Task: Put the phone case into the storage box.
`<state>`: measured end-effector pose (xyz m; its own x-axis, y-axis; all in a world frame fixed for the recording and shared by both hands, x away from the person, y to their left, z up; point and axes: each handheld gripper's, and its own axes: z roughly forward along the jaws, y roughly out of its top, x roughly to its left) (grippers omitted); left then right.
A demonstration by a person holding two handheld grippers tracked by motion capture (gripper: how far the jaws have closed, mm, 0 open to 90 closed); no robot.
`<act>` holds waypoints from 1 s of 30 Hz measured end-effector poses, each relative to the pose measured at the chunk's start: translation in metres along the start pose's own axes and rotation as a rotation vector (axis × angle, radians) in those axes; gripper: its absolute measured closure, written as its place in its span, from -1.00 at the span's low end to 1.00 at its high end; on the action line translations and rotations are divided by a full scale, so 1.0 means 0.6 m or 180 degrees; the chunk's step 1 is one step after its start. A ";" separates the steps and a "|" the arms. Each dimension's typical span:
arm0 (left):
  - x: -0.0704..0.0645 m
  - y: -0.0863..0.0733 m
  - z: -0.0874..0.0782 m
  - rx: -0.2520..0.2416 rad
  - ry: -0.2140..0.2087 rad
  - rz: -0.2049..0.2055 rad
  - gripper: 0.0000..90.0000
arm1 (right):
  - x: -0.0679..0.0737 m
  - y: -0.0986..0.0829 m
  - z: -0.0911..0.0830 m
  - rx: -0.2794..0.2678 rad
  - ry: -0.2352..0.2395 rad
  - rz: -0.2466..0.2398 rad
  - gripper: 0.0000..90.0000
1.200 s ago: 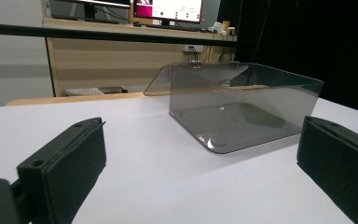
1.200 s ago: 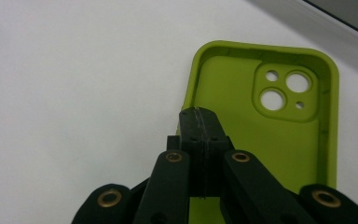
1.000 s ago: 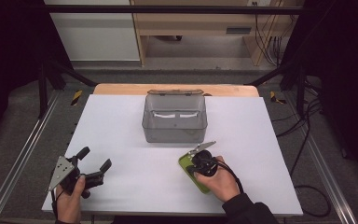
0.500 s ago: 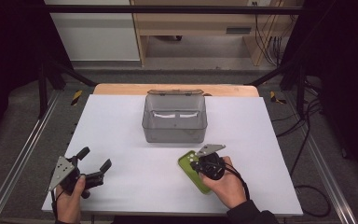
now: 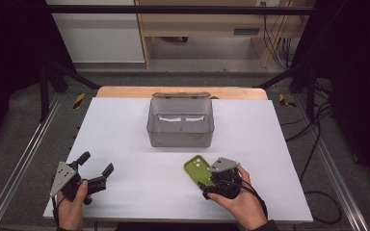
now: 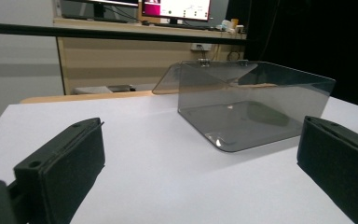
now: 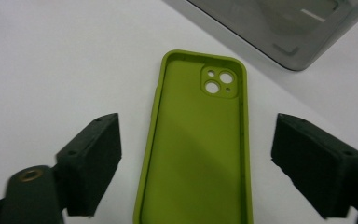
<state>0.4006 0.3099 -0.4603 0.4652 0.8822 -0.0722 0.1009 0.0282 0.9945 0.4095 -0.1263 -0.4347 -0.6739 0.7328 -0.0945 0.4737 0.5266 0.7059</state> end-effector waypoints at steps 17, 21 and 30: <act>-0.003 -0.001 0.002 0.0036 -0.0087 0.0031 -0.98 | 0.035 -0.037 -0.007 0.0184 0.0166 -0.0019 -0.48; -0.003 0.000 0.002 0.0026 -0.0082 0.0032 -0.98 | 0.039 -0.041 -0.009 0.0157 0.0306 0.0048 -0.31; -0.004 0.000 0.001 0.0030 -0.0092 0.0030 -0.98 | 0.043 -0.046 -0.004 0.0163 0.0284 0.0095 0.03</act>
<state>0.4004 0.3076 -0.4604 0.4913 0.8685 -0.0652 0.1047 0.0154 0.9944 0.3777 -0.1227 -0.4549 -0.7056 0.7085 -0.0094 0.5213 0.5281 0.6704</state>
